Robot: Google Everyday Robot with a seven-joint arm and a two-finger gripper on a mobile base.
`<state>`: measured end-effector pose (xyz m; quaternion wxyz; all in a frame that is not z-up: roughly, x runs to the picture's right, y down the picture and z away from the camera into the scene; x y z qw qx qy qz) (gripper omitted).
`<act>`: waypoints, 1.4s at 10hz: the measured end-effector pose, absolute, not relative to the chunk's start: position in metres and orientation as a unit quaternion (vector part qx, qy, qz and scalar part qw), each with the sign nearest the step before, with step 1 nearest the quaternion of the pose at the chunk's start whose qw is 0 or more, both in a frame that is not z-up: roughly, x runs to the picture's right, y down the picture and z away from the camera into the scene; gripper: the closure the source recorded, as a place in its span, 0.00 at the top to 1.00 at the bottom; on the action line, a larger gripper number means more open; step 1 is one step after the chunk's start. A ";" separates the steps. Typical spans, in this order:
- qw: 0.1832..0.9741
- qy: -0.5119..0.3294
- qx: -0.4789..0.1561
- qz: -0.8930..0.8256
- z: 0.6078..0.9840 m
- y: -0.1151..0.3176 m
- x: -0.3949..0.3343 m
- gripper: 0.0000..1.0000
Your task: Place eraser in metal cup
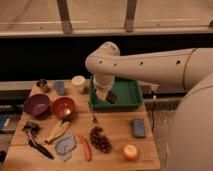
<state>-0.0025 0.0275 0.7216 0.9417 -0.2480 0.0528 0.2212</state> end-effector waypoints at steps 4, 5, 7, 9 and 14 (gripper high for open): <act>0.950 -0.006 -0.247 0.192 0.747 0.007 -0.055 0.16; 0.952 -0.030 -0.246 0.180 0.753 -0.002 -0.079 0.16; 0.953 -0.078 -0.249 0.156 0.765 -0.017 -0.127 0.16; 0.950 -0.127 -0.245 0.146 0.777 -0.039 -0.154 0.16; 0.944 -0.178 -0.237 0.145 0.784 -0.063 -0.177 0.16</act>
